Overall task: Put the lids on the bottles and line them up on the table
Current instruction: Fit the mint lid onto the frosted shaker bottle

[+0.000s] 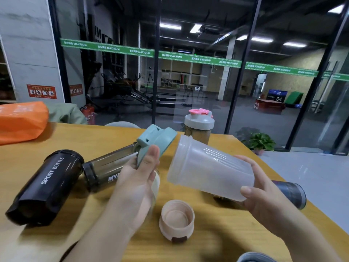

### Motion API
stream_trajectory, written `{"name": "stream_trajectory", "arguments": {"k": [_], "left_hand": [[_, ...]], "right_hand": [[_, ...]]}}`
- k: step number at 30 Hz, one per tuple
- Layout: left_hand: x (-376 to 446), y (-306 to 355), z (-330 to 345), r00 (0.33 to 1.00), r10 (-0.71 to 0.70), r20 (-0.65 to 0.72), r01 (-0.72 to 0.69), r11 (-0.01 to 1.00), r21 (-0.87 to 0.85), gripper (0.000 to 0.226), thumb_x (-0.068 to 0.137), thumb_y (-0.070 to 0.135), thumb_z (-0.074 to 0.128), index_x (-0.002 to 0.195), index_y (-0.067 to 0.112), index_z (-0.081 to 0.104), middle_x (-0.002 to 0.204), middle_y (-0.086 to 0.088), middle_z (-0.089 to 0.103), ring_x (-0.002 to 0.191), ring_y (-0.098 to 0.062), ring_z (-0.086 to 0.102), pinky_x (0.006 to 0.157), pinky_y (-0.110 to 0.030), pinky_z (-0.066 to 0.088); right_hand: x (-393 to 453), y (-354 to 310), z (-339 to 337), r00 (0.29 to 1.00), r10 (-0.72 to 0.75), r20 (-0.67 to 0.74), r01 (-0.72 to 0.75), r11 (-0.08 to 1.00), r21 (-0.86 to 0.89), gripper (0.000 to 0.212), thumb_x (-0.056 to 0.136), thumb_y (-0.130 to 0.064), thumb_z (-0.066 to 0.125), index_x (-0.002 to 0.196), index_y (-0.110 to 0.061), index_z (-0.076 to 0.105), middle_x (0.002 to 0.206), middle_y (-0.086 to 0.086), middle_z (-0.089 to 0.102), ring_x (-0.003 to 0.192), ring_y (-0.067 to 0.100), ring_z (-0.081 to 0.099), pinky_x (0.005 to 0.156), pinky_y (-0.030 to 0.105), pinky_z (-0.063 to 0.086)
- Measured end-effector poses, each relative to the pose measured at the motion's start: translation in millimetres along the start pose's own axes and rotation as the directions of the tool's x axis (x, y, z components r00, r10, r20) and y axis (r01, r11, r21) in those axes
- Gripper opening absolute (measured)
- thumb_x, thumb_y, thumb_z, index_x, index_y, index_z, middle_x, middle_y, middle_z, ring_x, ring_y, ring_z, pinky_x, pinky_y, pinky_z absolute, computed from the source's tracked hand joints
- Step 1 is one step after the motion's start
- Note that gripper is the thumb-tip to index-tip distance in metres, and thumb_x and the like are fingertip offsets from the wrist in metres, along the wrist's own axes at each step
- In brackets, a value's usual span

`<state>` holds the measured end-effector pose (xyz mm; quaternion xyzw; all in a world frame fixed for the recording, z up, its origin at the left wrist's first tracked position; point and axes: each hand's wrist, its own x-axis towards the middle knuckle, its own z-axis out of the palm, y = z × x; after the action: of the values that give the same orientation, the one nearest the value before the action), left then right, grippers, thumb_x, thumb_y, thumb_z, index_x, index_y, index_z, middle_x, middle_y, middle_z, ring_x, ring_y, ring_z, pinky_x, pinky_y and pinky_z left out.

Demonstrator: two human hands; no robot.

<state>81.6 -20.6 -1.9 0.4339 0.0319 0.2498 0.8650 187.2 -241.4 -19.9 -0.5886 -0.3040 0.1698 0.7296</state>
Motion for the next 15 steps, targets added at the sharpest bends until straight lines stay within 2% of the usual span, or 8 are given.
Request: {"name": "stream_trajectory", "arguments": {"k": [1,3,4,6,8,11,13,15], "left_hand": [[-1,-1,1,1.000,0.000,0.015,0.000,1.000,-0.010,0.054,0.055,0.046,0.072,0.100,0.016,0.069,0.098,0.005,0.073,0.103,-0.011,0.062,0.085,-0.014,0.051],[-3,-3,4,0.998,0.003,0.058,-0.002,1.000,-0.014,0.052,0.046,0.048,0.083,0.088,0.018,0.077,0.097,0.005,0.076,0.097,-0.009,0.068,0.070,-0.012,0.054],[-4,-4,5,0.998,0.001,0.065,0.001,1.000,-0.021,0.057,0.038,0.047,0.088,0.087,0.019,0.078,0.099,0.002,0.076,0.096,-0.009,0.069,0.071,-0.013,0.054],[-4,-8,6,0.999,-0.025,0.039,0.027,0.999,-0.047,0.060,0.044,0.043,0.085,0.095,0.013,0.074,0.100,-0.002,0.075,0.099,-0.013,0.069,0.080,-0.020,0.055],[-4,-10,8,0.998,-0.050,0.050,0.054,0.995,-0.081,0.053,0.055,0.032,0.074,0.102,0.008,0.067,0.096,-0.004,0.076,0.090,-0.012,0.072,0.081,-0.020,0.055],[-6,-11,10,0.995,-0.081,0.065,0.088,0.991,-0.100,0.038,0.065,0.025,0.064,0.099,0.009,0.068,0.094,-0.004,0.076,0.084,-0.011,0.072,0.083,-0.025,0.056],[-5,-11,8,0.993,-0.089,0.077,0.097,0.989,-0.112,0.041,0.066,0.035,0.077,0.097,0.008,0.073,0.100,-0.006,0.075,0.090,-0.013,0.071,0.090,-0.031,0.054],[-5,-12,7,0.990,-0.088,0.110,0.101,0.988,-0.113,0.065,0.042,0.036,0.093,0.098,0.008,0.075,0.105,-0.009,0.074,0.094,-0.016,0.071,0.082,-0.026,0.056]], "right_hand": [[0,-1,0,1.000,0.001,-0.003,-0.001,1.000,-0.011,0.066,0.045,-0.022,0.075,0.108,-0.038,0.062,0.103,-0.002,0.070,0.093,0.027,0.068,0.079,0.043,0.057],[-1,-2,-1,1.000,0.002,-0.006,-0.002,0.999,-0.032,0.069,0.042,-0.024,0.080,0.107,-0.040,0.063,0.106,-0.001,0.069,0.097,0.029,0.067,0.084,0.049,0.054],[-1,-2,-1,1.000,-0.001,-0.006,0.001,0.999,-0.039,0.073,0.039,-0.027,0.085,0.107,-0.040,0.063,0.107,-0.001,0.069,0.098,0.030,0.067,0.086,0.050,0.053],[-1,-4,0,1.000,-0.010,-0.010,0.010,0.999,-0.033,0.073,0.036,-0.029,0.088,0.104,-0.040,0.065,0.107,-0.001,0.069,0.097,0.029,0.067,0.085,0.049,0.053],[-2,-5,0,1.000,-0.015,-0.001,0.015,1.000,-0.023,0.063,0.042,-0.024,0.080,0.101,-0.040,0.066,0.105,-0.001,0.070,0.094,0.026,0.068,0.080,0.044,0.055],[-3,-5,3,1.000,-0.019,0.020,0.020,0.999,-0.035,0.063,0.041,-0.025,0.083,0.099,-0.042,0.066,0.103,-0.002,0.070,0.093,0.024,0.068,0.074,0.036,0.057],[-3,-3,4,1.000,-0.017,0.012,0.018,0.999,-0.030,0.062,0.044,-0.023,0.080,0.101,-0.042,0.065,0.104,-0.002,0.071,0.095,0.023,0.068,0.073,0.033,0.056],[-4,-2,5,0.999,-0.010,0.033,0.011,1.000,-0.027,0.062,0.046,-0.021,0.078,0.102,-0.042,0.065,0.106,-0.002,0.070,0.096,0.023,0.068,0.072,0.031,0.056]]}}
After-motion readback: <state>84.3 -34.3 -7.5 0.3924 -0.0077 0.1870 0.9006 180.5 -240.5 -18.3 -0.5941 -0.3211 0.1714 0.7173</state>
